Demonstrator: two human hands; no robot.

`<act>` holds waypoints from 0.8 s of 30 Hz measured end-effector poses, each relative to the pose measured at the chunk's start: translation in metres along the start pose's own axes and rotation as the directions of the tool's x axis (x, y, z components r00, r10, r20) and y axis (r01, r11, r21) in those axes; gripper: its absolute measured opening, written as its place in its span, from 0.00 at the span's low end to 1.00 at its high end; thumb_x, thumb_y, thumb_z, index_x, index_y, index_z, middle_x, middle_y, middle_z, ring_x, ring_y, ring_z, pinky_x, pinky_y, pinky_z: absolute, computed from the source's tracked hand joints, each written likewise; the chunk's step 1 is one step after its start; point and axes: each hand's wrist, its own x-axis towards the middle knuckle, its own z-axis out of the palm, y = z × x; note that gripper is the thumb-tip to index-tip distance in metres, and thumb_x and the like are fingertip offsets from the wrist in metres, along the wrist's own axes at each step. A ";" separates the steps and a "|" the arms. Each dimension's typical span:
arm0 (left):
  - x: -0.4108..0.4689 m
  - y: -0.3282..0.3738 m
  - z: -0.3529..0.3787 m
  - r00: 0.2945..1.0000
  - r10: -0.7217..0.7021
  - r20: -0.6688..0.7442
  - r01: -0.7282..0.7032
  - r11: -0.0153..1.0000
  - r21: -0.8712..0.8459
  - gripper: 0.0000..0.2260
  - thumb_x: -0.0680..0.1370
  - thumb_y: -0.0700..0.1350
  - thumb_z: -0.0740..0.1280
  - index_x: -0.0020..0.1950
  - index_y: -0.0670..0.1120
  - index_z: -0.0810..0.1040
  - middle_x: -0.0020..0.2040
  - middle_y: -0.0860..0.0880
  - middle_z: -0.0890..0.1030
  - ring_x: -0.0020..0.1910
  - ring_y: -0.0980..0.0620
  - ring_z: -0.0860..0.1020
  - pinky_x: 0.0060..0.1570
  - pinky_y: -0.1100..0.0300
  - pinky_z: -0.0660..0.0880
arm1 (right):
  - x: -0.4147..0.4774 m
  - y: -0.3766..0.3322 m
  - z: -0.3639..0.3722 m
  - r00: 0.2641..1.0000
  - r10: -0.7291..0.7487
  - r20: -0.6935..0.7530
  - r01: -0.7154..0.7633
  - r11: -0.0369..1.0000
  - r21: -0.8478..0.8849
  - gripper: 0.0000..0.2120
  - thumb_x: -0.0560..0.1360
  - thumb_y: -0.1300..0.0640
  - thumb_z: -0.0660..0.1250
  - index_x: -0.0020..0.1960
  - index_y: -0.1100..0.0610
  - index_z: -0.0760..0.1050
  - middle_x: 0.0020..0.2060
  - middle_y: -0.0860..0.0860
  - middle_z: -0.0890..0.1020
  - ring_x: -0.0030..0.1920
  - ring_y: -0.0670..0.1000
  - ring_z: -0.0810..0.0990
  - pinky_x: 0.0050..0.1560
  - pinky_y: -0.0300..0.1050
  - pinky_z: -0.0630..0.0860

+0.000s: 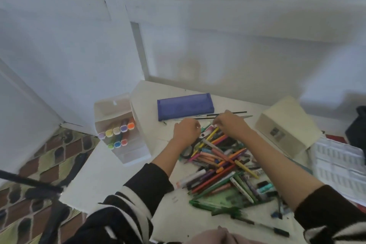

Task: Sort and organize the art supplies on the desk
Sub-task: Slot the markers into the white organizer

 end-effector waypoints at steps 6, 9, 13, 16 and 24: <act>0.023 0.000 0.012 0.998 0.007 0.066 -0.012 0.998 0.070 0.10 0.77 0.52 0.66 0.55 0.50 0.78 0.54 0.49 0.80 0.54 0.48 0.77 0.55 0.51 0.73 | 0.012 -0.008 0.002 0.993 -0.113 0.040 0.119 0.958 -0.261 0.08 0.78 0.55 0.62 0.55 0.51 0.76 0.50 0.54 0.75 0.46 0.56 0.78 0.42 0.44 0.70; 0.027 -0.004 0.010 0.998 0.001 0.070 -0.003 1.000 0.030 0.10 0.75 0.50 0.69 0.53 0.47 0.80 0.52 0.48 0.80 0.50 0.47 0.78 0.52 0.50 0.77 | 0.017 -0.009 -0.006 0.986 -0.141 0.086 0.159 0.952 -0.262 0.09 0.77 0.57 0.62 0.56 0.52 0.76 0.49 0.53 0.74 0.48 0.57 0.78 0.42 0.44 0.67; 0.030 -0.012 0.006 0.998 -0.033 0.052 0.032 0.999 0.027 0.11 0.74 0.45 0.69 0.55 0.48 0.80 0.56 0.48 0.80 0.51 0.47 0.79 0.52 0.51 0.77 | 0.024 -0.008 -0.010 0.968 -0.182 0.175 0.227 0.930 -0.289 0.11 0.77 0.56 0.63 0.57 0.50 0.78 0.49 0.53 0.77 0.49 0.56 0.79 0.43 0.43 0.68; 0.029 -0.018 0.003 0.998 -0.019 0.057 0.017 0.999 0.046 0.11 0.73 0.46 0.71 0.55 0.48 0.80 0.56 0.50 0.79 0.53 0.48 0.78 0.51 0.53 0.76 | 0.028 -0.008 -0.009 0.961 -0.182 0.209 0.239 0.926 -0.292 0.09 0.76 0.53 0.66 0.55 0.49 0.78 0.52 0.53 0.77 0.49 0.54 0.79 0.42 0.42 0.68; 0.017 -0.031 -0.010 0.997 -0.036 -0.063 0.030 0.995 -0.095 0.09 0.73 0.41 0.68 0.53 0.45 0.76 0.52 0.46 0.80 0.51 0.45 0.77 0.47 0.51 0.76 | 0.025 -0.005 -0.018 0.953 -0.260 0.155 0.295 0.911 -0.289 0.03 0.75 0.55 0.61 0.45 0.52 0.73 0.41 0.48 0.77 0.40 0.51 0.75 0.35 0.40 0.67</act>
